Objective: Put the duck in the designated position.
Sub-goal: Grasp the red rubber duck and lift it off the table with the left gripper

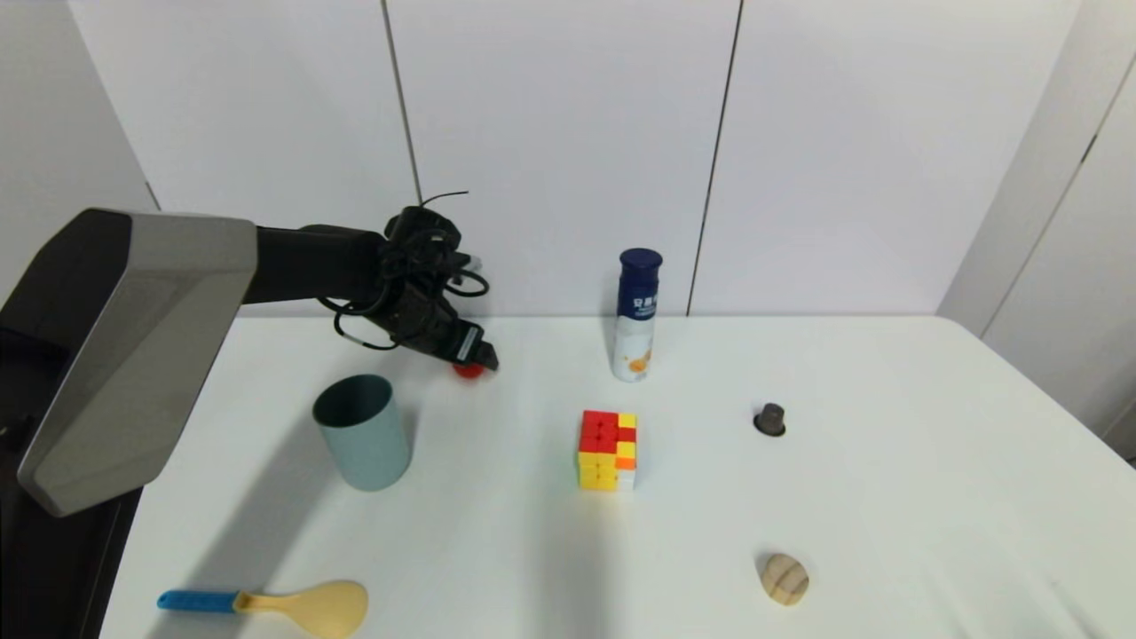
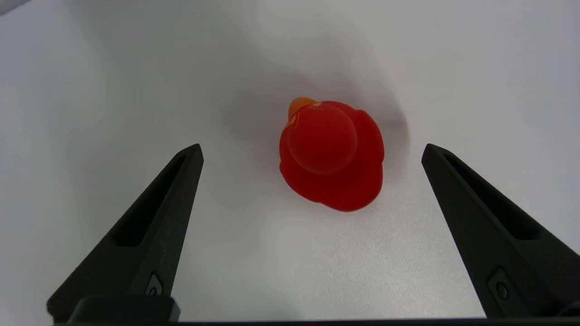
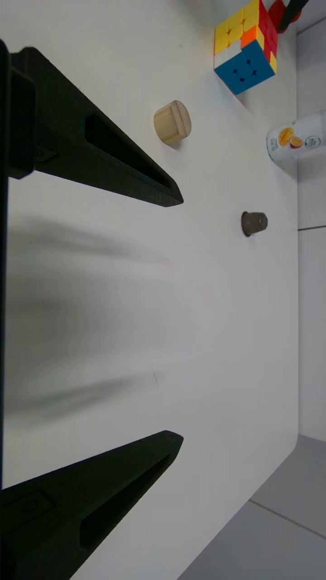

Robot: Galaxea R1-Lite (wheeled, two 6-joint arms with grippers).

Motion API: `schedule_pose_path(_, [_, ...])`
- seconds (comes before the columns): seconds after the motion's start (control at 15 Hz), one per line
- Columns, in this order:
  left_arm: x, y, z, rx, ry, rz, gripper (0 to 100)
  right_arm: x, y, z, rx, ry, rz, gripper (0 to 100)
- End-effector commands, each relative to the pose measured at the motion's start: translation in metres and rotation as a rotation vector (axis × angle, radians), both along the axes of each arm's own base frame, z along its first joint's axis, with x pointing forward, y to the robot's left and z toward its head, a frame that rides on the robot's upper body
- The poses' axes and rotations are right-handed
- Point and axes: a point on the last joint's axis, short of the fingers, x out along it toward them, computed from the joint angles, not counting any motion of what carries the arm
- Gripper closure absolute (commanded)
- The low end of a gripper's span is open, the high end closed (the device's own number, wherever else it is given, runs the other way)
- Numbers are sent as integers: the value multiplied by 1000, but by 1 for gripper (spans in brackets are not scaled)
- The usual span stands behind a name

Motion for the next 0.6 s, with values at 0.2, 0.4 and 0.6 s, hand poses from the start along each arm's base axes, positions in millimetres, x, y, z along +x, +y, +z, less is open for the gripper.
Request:
schedule_pose_path(0.2, [7,-3,-16,4,9,0,0,0,0,0,0,1,1,0])
schedule_pose_path(0.4, [8,-3,-20,7,16,0,0,0,0,0,0,1,1,0])
schedule_pose_path(0.6, [8,-3,-21,7,18,0,0,0,0,0,0,2,1,0])
